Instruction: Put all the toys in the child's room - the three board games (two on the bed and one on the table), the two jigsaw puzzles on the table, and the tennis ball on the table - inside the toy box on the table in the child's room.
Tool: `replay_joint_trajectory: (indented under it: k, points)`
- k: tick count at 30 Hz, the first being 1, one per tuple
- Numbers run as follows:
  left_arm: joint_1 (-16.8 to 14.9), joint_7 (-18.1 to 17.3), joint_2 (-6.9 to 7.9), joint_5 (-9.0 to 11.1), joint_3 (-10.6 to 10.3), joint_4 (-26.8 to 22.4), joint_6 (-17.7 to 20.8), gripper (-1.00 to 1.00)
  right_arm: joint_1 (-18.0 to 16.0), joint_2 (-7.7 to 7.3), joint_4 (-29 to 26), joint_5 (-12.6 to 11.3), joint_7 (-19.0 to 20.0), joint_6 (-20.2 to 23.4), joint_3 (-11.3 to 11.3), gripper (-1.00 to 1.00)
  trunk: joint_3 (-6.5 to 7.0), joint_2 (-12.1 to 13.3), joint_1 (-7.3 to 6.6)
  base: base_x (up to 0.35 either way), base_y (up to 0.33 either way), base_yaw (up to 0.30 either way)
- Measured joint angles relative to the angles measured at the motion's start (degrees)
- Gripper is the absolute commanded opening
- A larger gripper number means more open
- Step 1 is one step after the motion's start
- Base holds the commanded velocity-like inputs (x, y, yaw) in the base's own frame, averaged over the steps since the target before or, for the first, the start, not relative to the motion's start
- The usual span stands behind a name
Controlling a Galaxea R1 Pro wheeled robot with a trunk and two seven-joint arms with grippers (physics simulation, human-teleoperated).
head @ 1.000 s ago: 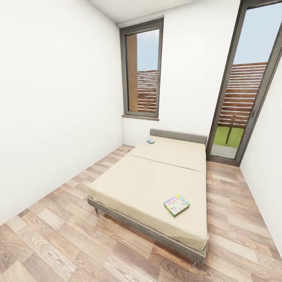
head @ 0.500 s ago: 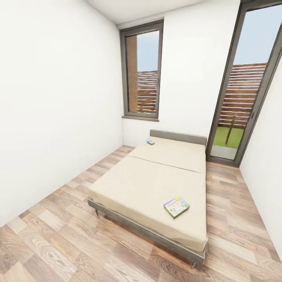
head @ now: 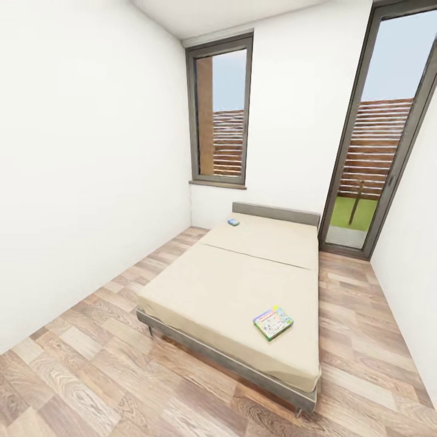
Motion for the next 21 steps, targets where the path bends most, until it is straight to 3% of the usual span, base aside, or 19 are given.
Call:
replay_joint_trajectory:
  k: [8,12,21]
  points:
    - [0.0,0.1,0.25,0.7,0.0,-3.8,0.4,1.00,0.0,0.08,0.0,0.3,0.0,0.0,0.1,1.00,1.44,3.2,-1.76,0.000,0.000,0.000]
    - [-0.2,0.1,0.76,3.7,0.1,-5.0,0.7,1.00,0.0,0.31,0.0,0.4,0.0,0.2,0.1,1.00,2.16,4.8,-2.63,0.000,0.000,0.000]
    - [-0.8,0.3,2.85,7.3,0.1,-5.3,0.8,1.00,0.0,-0.03,0.0,0.3,-0.1,-0.2,0.2,1.00,3.78,8.4,-4.61,0.000,0.000,0.000]
